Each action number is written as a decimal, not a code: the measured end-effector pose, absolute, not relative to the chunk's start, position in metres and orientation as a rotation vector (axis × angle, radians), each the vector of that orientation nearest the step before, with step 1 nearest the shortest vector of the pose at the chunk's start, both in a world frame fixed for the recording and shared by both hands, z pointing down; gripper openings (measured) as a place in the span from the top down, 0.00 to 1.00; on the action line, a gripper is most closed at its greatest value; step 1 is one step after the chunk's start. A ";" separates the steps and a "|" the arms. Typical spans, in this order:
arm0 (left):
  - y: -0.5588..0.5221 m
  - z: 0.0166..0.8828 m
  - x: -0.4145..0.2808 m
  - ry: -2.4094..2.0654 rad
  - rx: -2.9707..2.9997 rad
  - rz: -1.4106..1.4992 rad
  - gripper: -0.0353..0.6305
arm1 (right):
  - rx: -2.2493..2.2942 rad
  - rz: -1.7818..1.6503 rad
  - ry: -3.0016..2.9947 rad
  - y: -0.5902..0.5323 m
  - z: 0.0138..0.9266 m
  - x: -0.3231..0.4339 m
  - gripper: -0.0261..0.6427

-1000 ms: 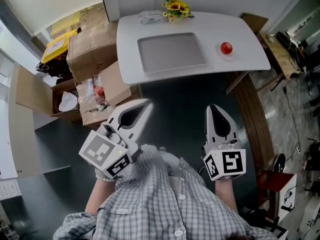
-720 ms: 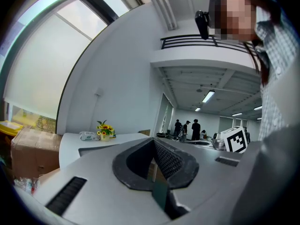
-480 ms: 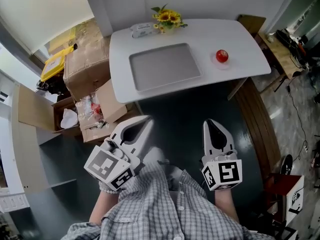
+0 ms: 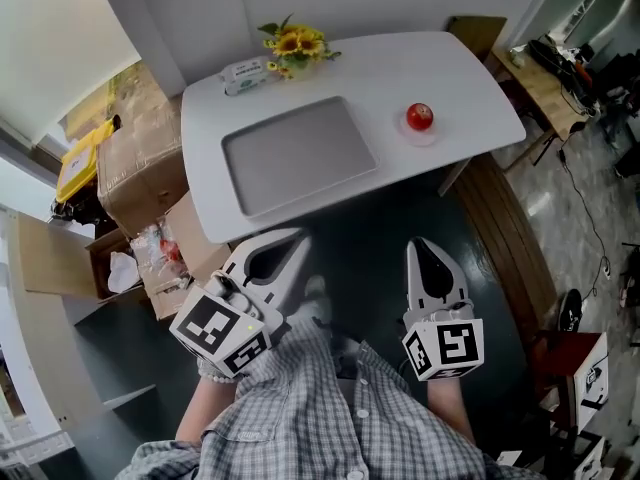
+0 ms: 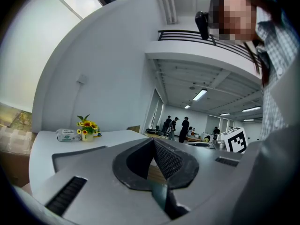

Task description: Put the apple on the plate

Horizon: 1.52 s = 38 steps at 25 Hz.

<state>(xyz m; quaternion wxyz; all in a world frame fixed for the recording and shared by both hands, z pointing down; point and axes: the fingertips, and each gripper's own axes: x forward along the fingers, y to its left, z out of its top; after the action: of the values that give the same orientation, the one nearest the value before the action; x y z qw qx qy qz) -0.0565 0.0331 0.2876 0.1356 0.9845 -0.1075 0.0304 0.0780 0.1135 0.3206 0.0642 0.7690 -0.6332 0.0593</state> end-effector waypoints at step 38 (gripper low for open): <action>-0.142 0.299 0.085 -0.240 2.840 0.107 0.93 | 2.288 0.169 -1.832 -0.055 0.322 0.212 0.92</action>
<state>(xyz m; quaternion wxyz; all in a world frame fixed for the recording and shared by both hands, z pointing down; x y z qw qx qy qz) 0.0853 -0.1420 0.2986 0.1443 0.9853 -0.0834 0.0371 0.2120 -0.0548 0.3217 0.1025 0.7752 -0.6208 0.0572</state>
